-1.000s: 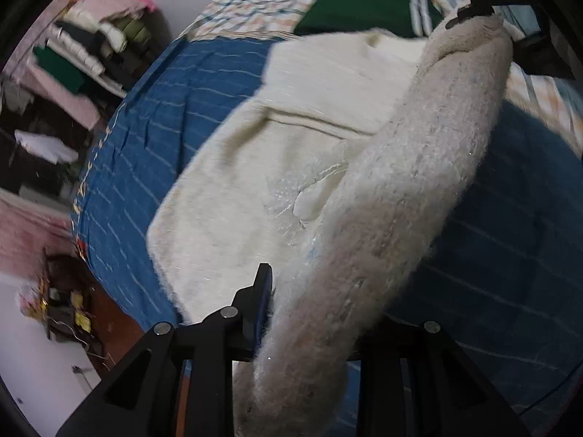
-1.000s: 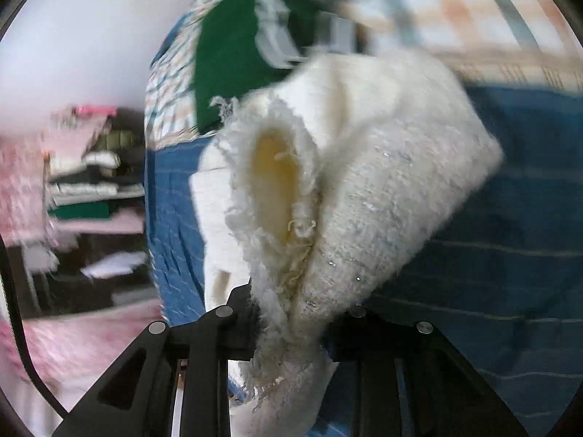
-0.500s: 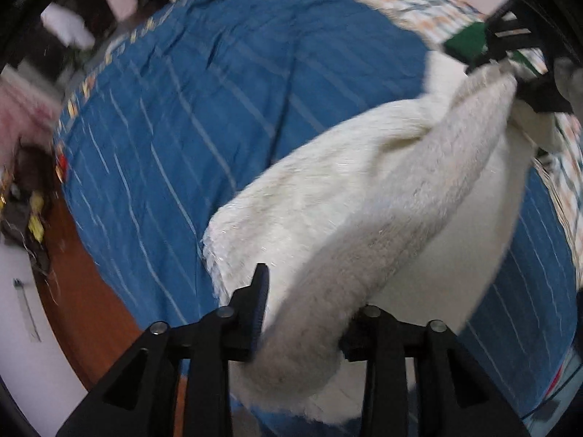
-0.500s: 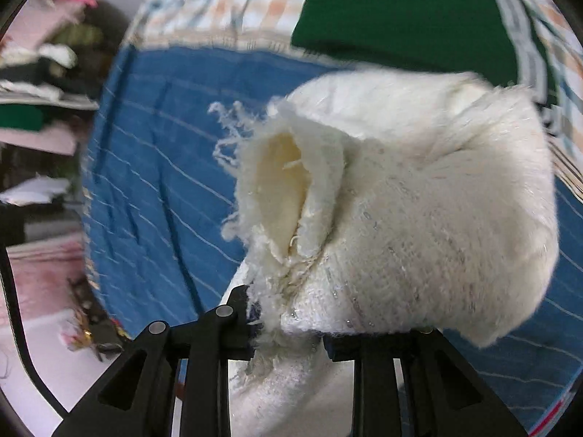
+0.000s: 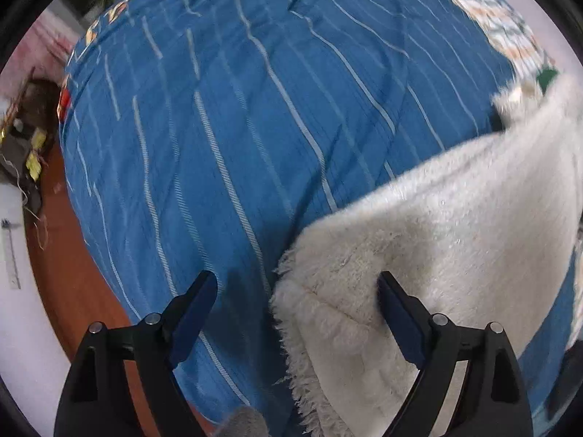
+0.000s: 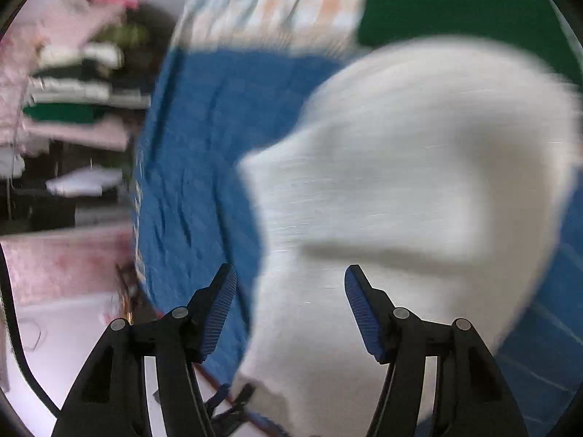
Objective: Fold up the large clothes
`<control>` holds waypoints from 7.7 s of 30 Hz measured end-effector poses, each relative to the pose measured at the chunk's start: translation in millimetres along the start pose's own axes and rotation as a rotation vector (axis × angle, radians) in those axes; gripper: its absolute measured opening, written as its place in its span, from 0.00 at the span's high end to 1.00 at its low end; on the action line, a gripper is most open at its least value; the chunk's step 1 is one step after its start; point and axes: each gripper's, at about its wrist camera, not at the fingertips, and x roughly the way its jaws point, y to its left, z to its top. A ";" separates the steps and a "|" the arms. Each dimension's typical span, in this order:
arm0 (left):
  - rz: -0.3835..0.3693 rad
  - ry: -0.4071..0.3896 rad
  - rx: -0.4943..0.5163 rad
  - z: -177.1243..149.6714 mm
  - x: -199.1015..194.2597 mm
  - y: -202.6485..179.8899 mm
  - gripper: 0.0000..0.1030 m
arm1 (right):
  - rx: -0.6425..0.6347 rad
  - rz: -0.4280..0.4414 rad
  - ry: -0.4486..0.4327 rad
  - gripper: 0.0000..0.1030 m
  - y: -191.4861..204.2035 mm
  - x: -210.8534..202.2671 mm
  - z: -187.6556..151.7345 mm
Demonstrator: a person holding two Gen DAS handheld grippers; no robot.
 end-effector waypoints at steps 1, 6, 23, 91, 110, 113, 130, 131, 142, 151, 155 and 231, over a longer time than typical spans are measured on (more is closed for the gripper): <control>0.019 0.005 0.016 -1.6 4.1 -5.8 0.14 | 0.011 -0.040 -0.048 0.35 -20.3 -20.0 -2.9; 0.056 -0.010 0.040 -1.3 18.7 -16.3 0.13 | 0.180 -0.067 -0.071 0.35 -157.7 -43.4 -3.4; 0.150 -0.102 0.170 43.0 10.1 -48.4 0.09 | 0.377 0.327 -0.228 0.79 -222.9 -7.5 -46.1; 0.048 -0.081 0.545 7.8 36.6 -169.0 0.00 | 0.334 -0.397 -0.132 0.65 -246.5 -118.5 -283.8; -0.084 -0.048 0.806 -93.2 -29.6 -327.6 0.00 | 0.473 -0.426 -0.031 0.66 -282.7 -154.2 -305.6; -0.025 -0.068 0.837 -101.5 -16.4 -340.6 0.00 | 0.536 -0.403 -0.015 0.66 -314.8 -152.3 -328.7; 0.054 -0.115 0.871 -119.2 -8.6 -354.4 0.00 | 0.526 -0.313 0.024 0.65 -365.5 -133.6 -330.8; 0.053 -0.115 0.871 -111.3 -5.2 -353.9 0.00 | 0.527 -0.315 0.026 0.65 -366.3 -132.8 -329.5; 0.120 -0.214 0.946 -131.4 -13.8 -357.8 0.00 | 0.510 -0.328 0.021 0.65 -365.2 -128.3 -324.6; 0.116 -0.226 0.949 -134.4 -15.9 -356.2 0.00 | 0.520 -0.333 -0.004 0.65 -362.6 -126.8 -329.2; 0.113 -0.228 0.952 -134.2 -16.1 -356.4 0.00 | 0.522 -0.330 -0.002 0.65 -361.4 -126.3 -331.7; -0.367 -0.055 0.788 -119.8 -1.2 -463.6 0.00 | 0.386 0.125 -0.780 0.78 -319.7 -299.4 -401.4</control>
